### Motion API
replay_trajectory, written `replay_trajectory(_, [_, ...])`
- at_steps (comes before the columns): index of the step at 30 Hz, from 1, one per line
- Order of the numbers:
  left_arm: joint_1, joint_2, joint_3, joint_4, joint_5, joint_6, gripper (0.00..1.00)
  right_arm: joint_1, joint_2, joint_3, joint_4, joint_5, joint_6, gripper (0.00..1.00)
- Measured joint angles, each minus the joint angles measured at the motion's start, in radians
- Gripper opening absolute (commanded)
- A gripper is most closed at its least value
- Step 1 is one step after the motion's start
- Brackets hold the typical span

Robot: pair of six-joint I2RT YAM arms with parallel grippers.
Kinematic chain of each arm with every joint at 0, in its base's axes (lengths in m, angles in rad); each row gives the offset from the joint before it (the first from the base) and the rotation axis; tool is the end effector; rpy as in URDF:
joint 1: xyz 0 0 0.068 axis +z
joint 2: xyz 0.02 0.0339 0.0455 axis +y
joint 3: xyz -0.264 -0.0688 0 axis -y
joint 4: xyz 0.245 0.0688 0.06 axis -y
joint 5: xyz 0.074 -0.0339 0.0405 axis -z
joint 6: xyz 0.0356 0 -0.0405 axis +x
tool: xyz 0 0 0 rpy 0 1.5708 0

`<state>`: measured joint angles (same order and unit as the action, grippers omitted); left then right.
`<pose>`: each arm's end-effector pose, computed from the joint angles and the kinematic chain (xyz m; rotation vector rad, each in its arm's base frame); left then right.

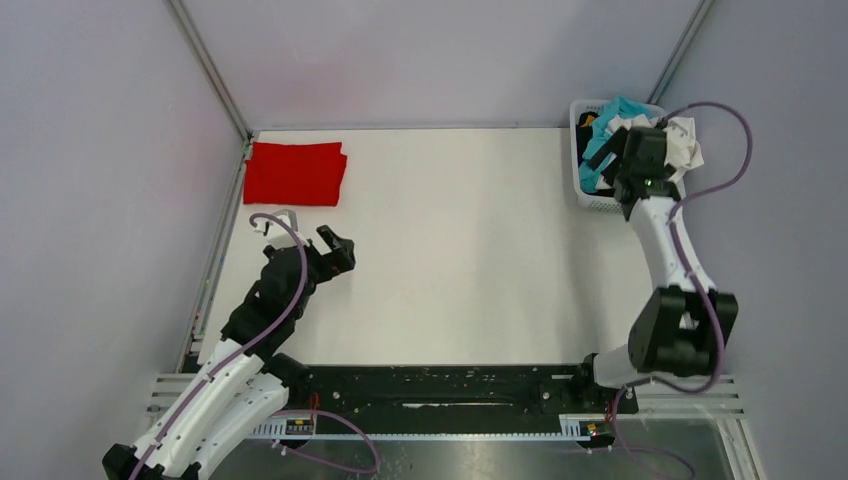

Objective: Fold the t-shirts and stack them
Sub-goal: Grab crumpled tshirt from bin with the right arm

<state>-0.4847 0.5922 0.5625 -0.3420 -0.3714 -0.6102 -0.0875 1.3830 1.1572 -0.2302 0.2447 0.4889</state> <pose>0.1365 -0.0573 0.2746 -0.3661 1.8991 -0.3747 0.3184 -0.0366 0.3287 0.7177 1.8799 0.0076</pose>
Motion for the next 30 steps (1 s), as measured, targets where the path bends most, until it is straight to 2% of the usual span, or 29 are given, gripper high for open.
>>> replay_trajectory(7, [0.000, -0.009, 0.000, 0.000, -0.018, 0.000, 0.99, -0.129, 0.403, 0.426, -0.064, 0.014, -0.050, 1.00])
replay_trajectory(17, [0.000, 0.014, 0.000, 0.000, -0.052, 0.001, 0.99, -0.216, 0.824, 0.806, -0.077, 0.015, -0.070, 0.98])
replay_trajectory(20, [0.000, 0.032, 0.000, 0.002, -0.060, 0.003, 0.99, -0.234, 0.926, 0.907, -0.091, -0.006, -0.061, 0.79])
replay_trajectory(22, [0.000, 0.049, 0.000, 0.005, -0.065, 0.005, 0.99, -0.241, 0.976, 0.967, -0.103, -0.027, -0.058, 0.52])
replay_trajectory(23, [0.000, 0.058, 0.000, 0.006, -0.067, 0.006, 0.99, -0.243, 0.998, 1.001, -0.110, -0.036, -0.058, 0.35])
replay_trajectory(26, [0.000, 0.083, 0.000, 0.006, -0.072, 0.008, 0.99, -0.248, 1.050, 1.099, -0.129, -0.068, -0.061, 0.01])
replay_trajectory(30, [0.000, 0.090, 0.000, 0.001, -0.075, 0.008, 0.99, -0.247, 1.058, 1.147, -0.139, -0.091, -0.064, 0.00])
